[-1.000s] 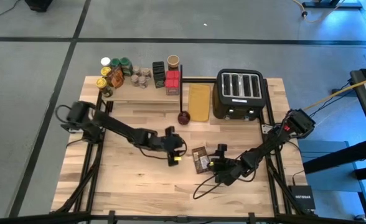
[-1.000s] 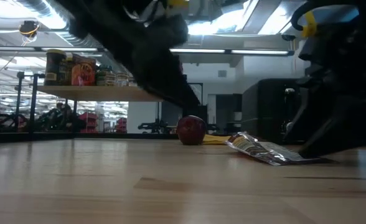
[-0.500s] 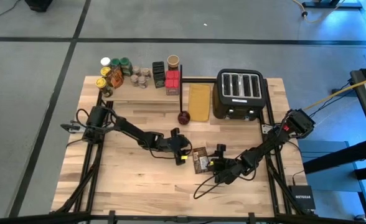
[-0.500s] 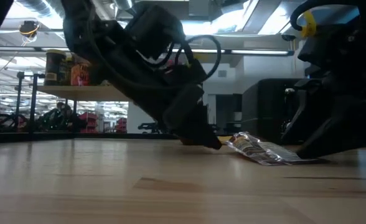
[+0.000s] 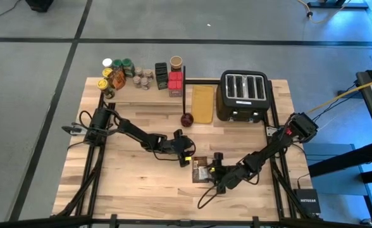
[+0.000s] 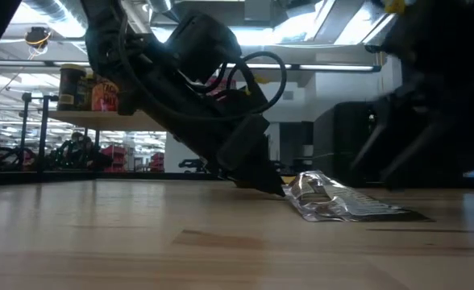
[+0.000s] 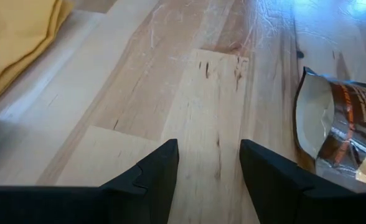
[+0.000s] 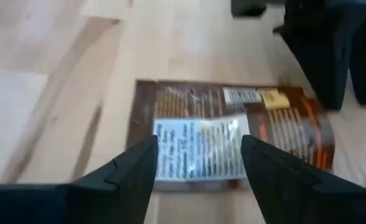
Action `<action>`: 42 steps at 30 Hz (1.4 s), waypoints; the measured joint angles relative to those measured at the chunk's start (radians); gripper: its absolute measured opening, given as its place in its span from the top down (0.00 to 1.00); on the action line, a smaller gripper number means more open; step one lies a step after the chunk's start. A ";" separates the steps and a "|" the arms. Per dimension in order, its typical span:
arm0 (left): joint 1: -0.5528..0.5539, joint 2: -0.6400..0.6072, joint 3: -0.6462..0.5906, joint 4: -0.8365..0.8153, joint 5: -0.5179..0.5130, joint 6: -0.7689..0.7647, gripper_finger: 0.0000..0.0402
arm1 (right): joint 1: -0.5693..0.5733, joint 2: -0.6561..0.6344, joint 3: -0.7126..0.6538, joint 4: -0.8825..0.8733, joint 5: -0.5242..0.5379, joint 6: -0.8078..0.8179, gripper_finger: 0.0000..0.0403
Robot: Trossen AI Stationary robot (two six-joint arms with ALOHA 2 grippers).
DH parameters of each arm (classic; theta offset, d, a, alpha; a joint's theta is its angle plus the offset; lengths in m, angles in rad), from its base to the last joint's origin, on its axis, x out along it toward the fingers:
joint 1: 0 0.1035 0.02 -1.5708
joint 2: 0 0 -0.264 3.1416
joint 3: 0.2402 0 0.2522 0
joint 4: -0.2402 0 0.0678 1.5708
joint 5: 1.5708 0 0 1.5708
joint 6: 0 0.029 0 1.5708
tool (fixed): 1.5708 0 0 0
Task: Shelf spices
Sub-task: Put the orange seasoning bag aligned with the other orange seasoning bag on the shelf
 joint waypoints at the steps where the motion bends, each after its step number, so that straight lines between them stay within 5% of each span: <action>1: 0.000 0.000 0.000 -0.004 0.000 0.000 0.58 | 0.000 -0.008 0.013 -0.019 -0.005 -0.015 0.41; 13: -0.045 0.000 0.000 -0.010 -0.014 -0.032 0.58 | 0.030 -0.071 0.165 -0.563 -0.004 -0.052 0.41; 28: -0.063 -0.080 0.006 0.014 0.008 -0.041 0.58 | 0.033 0.070 0.126 -0.317 0.073 -0.293 0.41; 42: -0.056 0.006 0.006 0.021 0.002 -0.075 0.58 | 0.033 0.098 0.122 -0.229 0.111 -0.394 0.41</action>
